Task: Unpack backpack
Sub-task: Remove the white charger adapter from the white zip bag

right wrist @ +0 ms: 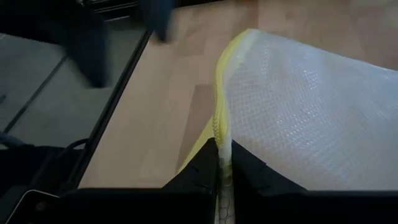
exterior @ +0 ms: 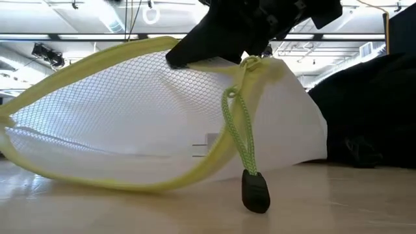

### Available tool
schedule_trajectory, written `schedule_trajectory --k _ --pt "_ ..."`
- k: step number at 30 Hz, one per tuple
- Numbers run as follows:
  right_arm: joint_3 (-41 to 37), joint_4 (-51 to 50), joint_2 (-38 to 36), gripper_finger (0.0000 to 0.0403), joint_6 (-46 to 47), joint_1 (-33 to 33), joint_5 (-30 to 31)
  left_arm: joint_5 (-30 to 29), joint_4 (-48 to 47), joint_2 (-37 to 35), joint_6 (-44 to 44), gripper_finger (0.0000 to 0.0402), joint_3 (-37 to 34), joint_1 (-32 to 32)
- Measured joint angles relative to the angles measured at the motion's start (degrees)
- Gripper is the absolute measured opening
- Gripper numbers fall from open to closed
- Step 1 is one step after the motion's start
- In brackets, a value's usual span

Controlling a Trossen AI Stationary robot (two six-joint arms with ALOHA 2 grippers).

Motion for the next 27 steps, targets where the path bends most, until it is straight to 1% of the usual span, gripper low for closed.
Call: schedule_trajectory --k 4,7,10,13,15,18,22,24,27 --pt "0.0 0.04 0.0 0.0 0.0 -0.34 -0.18 2.04 13.4 1.91 7.41 0.0245 0.0 -0.82" --pt "0.0 0.17 0.0 0.0 0.0 -0.34 -0.18 3.33 18.36 5.56 8.62 0.0245 0.0 -0.82" --pt "0.0 0.45 0.0 0.0 0.0 -0.34 -0.2 3.4 17.88 9.8 6.71 0.0245 -0.02 0.36" --pt "0.0 0.44 0.0 0.0 0.47 -0.34 -0.93 3.13 14.11 12.82 1.37 0.0244 -0.13 2.08" --pt "0.0 0.47 0.0 0.0 0.52 -0.24 -1.55 2.95 11.9 13.33 -1.43 0.0242 -0.15 3.21" --pt "0.0 0.49 0.0 0.0 0.55 -0.23 -2.45 2.53 11.01 13.18 -2.05 0.0237 -0.1 4.71" --pt "0.0 0.49 0.0 0.0 0.55 -0.21 -2.79 2.61 11.52 13.2 -0.46 0.0226 -0.19 6.84" --pt "0.0 0.51 0.0 0.0 0.55 -0.21 -2.91 2.75 13.47 13.04 -0.43 0.0221 -1.79 7.78" --pt "0.0 0.49 0.0 0.0 0.59 -0.23 -3.65 3.39 20.64 12.43 -0.18 0.0217 -6.42 8.55"
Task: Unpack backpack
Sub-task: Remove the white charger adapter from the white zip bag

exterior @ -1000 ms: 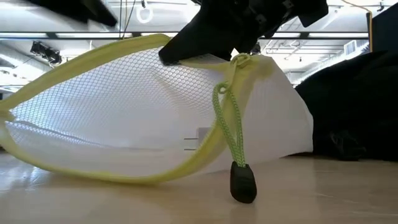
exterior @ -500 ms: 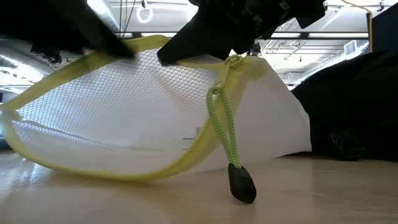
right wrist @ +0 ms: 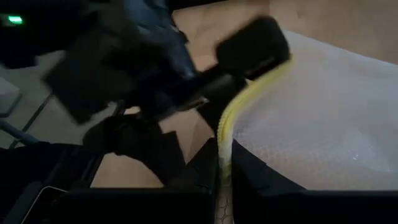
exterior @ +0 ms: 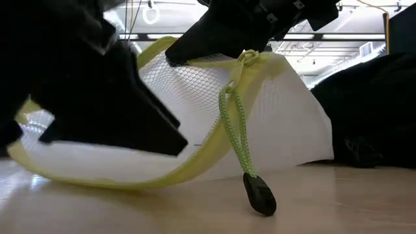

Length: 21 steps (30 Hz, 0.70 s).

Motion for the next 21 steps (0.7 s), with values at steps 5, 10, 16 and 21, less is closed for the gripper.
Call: schedule_trajectory --k 5,10,16,21 --pt "0.0 -0.57 0.0 0.0 0.0 0.07 -0.53 1.62 19.24 -1.13 4.38 0.0214 -8.45 0.07" --pt "0.0 -0.85 0.04 0.0 0.0 0.07 -0.67 2.1 30.7 -2.09 4.67 0.0214 -15.28 0.82" --pt "0.0 -0.87 0.04 0.0 0.0 0.04 -1.3 6.85 51.25 -2.11 11.7 0.0214 -22.51 3.78" --pt "0.0 -0.92 0.04 0.0 0.0 0.0 -1.28 7.73 59.73 -2.11 16.88 0.0214 -25.25 6.26"
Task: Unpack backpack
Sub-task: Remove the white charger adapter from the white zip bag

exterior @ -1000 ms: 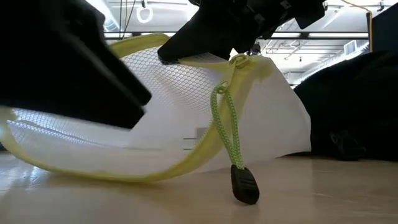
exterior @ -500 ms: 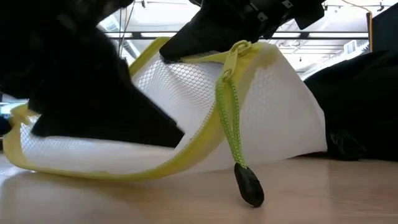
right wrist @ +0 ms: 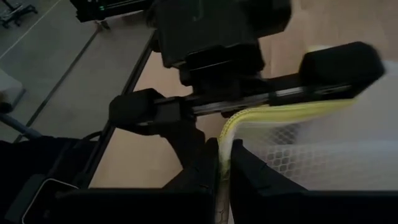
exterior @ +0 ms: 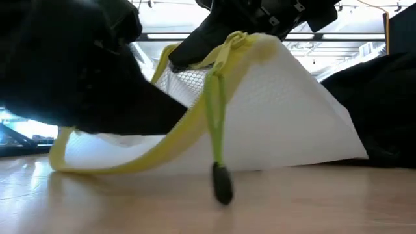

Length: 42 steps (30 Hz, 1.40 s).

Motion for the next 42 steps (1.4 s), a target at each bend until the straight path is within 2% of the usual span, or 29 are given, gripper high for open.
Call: schedule_trajectory --k 7,12,15,20,24,28,32,37,42 --pt "-0.02 -0.45 0.0 0.0 0.02 0.0 0.02 4.56 -0.11 0.0 1.01 0.0214 0.0 3.3" --pt "-0.02 -0.42 0.0 0.0018 -0.38 0.17 -0.39 4.92 -0.16 0.01 0.9 0.0214 0.0 3.38" --pt "-0.02 -0.41 0.0 0.005 -1.58 0.68 -0.47 4.94 -0.22 0.02 0.9 0.0214 0.0 3.38" --pt "-0.02 -1.39 -0.37 0.0132 -2.65 1.17 -1.11 5.87 -0.35 0.04 0.9 0.0214 -0.02 3.41" --pt "-0.02 -6.97 -3.28 0.0194 -3.1 1.18 -1.26 5.94 -0.42 0.07 0.92 0.0214 -0.03 3.38" --pt "0.0 -15.25 -7.44 0.0224 -0.73 2.3 1.57 6.01 -0.46 0.07 1.91 0.0214 -0.04 3.38" --pt "0.0 -20.21 -10.53 0.0226 -0.26 5.07 7.13 6.2 -0.5 0.07 2.56 0.0214 -0.04 3.34" --pt "0.05 -23.07 -11.81 0.0206 0.94 8.38 13.7 6.31 -0.46 0.08 2.56 0.0214 -0.04 3.34" --pt "-0.95 -35.12 -9.85 0.0168 5.47 9.97 24.43 6.83 -0.44 0.09 2.54 0.0214 -0.04 3.33"
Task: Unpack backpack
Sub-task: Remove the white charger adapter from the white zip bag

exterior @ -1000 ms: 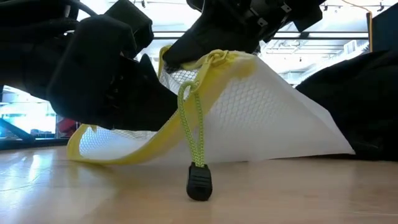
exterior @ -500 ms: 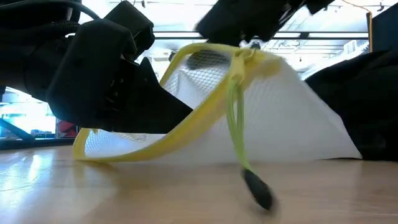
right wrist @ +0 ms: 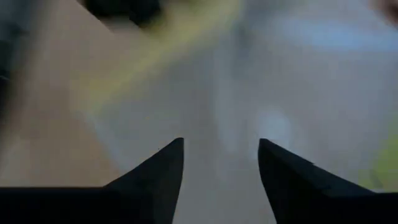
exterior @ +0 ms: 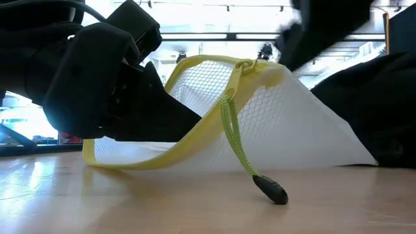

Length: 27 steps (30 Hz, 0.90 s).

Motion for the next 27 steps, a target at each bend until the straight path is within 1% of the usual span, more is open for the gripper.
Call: schedule_trajectory --k 1,3,5,7,11,14,16,18,24,27 --pt "-0.5 -2.82 0.55 0.0158 1.55 -0.26 1.98 0.24 -0.01 0.0 0.0 0.0214 0.0 0.02" --pt "-1.45 -5.68 1.48 0.0134 3.88 -1.43 3.66 0.86 -0.03 0.0 -0.2 0.0215 0.02 0.22" --pt "-2.62 -5.32 1.93 0.0109 4.47 -2.93 3.76 1.15 -0.22 0.0 -0.28 0.022 0.04 0.54" --pt "-3.81 -2.91 2.46 0.0083 4.08 -4.6 3.55 1.34 -0.43 0.0 -0.33 0.023 0.09 0.98" --pt "-5.94 2.0 2.48 0.0037 0.88 -8.57 -0.84 1.53 -1.75 0.0 -0.73 0.0257 0.11 2.3" --pt "-7.16 6.51 2.48 0.0015 -1.78 -10.84 -4.43 1.52 -3.36 0.0 -1.89 0.0278 0.11 3.5" --pt "-8.31 10.69 2.46 0.0006 -2.86 -11.94 -7.53 1.52 -3.63 0.0 -1.85 0.029 0.11 4.1" --pt "-9.13 12.27 2.46 0.0002 -3.13 -12.6 -9.38 1.52 -3.42 0.0 -1.83 0.0299 0.11 4.73" --pt "-10.51 14.19 2.46 0.0007 -3.06 -13.09 -10.14 1.63 -2.89 0.0 -0.02 0.0308 0.47 5.9" --pt "-11.3 16.26 2.46 0.0014 -2.63 -13.09 -10.42 3.44 -2.92 0.0 1.17 0.0308 1.58 6.53"
